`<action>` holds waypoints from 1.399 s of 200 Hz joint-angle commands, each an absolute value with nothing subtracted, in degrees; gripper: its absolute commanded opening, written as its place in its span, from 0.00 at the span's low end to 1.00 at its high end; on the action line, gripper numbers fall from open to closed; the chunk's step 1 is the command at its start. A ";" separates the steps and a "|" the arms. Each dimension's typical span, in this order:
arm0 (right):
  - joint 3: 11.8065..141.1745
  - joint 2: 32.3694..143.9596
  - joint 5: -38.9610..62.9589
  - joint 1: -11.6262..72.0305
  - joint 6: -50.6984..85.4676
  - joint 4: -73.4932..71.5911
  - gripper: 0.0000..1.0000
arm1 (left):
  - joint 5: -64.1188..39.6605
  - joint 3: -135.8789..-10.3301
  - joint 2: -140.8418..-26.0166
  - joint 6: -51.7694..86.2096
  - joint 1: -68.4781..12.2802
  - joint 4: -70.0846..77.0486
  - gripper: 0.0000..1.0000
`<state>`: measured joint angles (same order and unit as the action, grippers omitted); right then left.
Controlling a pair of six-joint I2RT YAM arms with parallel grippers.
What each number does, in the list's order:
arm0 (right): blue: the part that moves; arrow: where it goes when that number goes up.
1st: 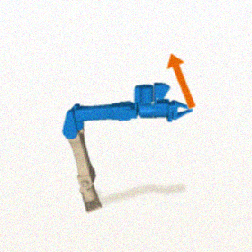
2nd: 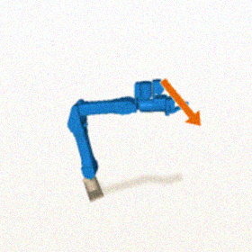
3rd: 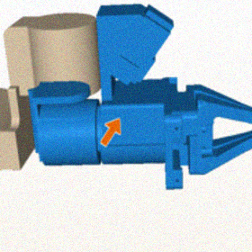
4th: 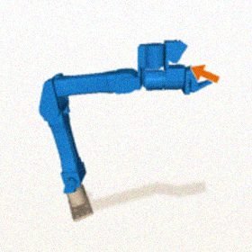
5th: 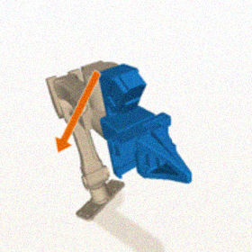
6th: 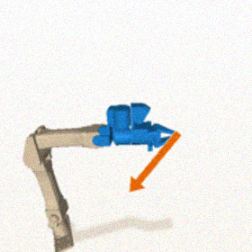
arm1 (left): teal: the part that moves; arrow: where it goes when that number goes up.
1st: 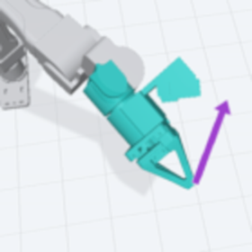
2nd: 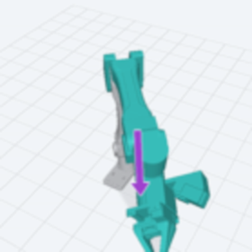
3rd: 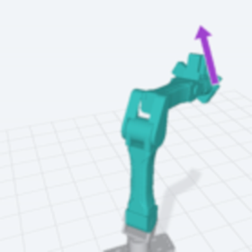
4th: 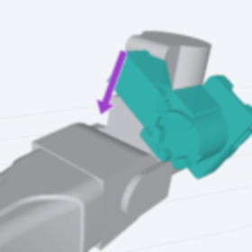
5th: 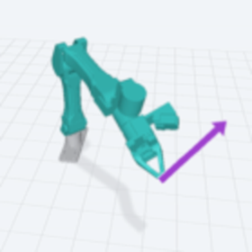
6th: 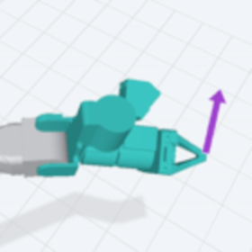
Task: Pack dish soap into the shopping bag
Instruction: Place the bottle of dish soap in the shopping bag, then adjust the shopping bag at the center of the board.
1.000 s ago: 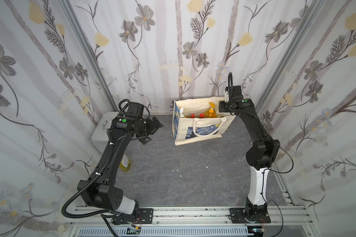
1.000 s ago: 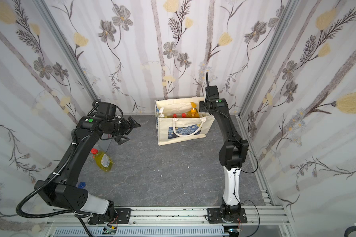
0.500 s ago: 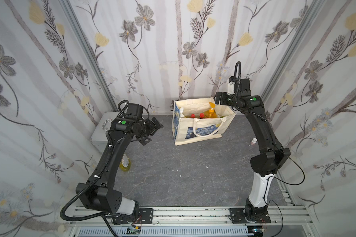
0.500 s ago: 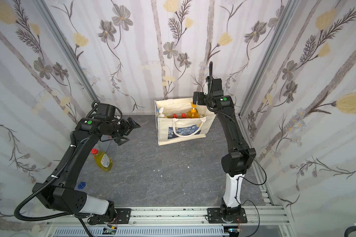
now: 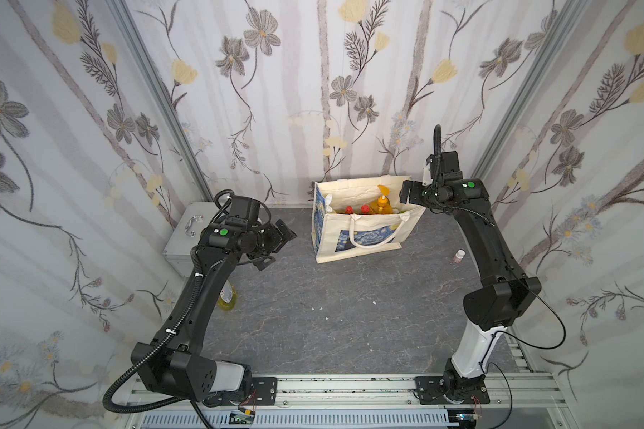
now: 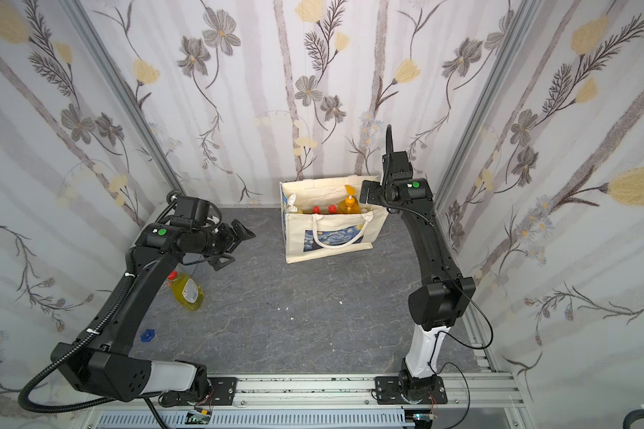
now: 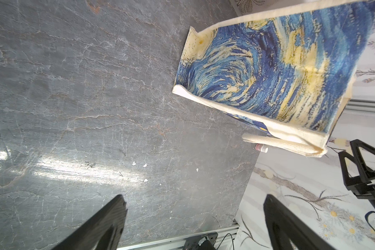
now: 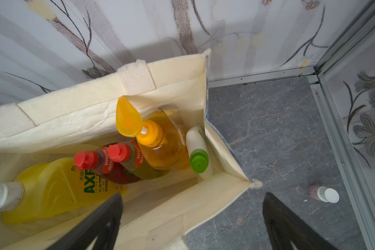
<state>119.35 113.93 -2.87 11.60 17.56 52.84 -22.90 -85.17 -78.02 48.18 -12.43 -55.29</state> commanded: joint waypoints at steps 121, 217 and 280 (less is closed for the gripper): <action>114.10 117.68 6.11 7.06 35.87 47.76 0.75 | -20.35 -86.26 -72.42 47.33 -9.32 -57.67 1.00; 115.69 118.55 10.57 6.68 41.06 47.00 0.00 | -20.81 -86.06 -72.42 46.93 -8.87 -57.85 1.00; 118.23 118.39 11.65 6.53 41.73 47.57 0.01 | -20.47 -84.05 -68.92 47.67 -8.83 -57.75 1.00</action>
<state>117.43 118.48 11.16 6.70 41.19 50.59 -21.06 -84.86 -69.82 46.96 -8.95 -57.74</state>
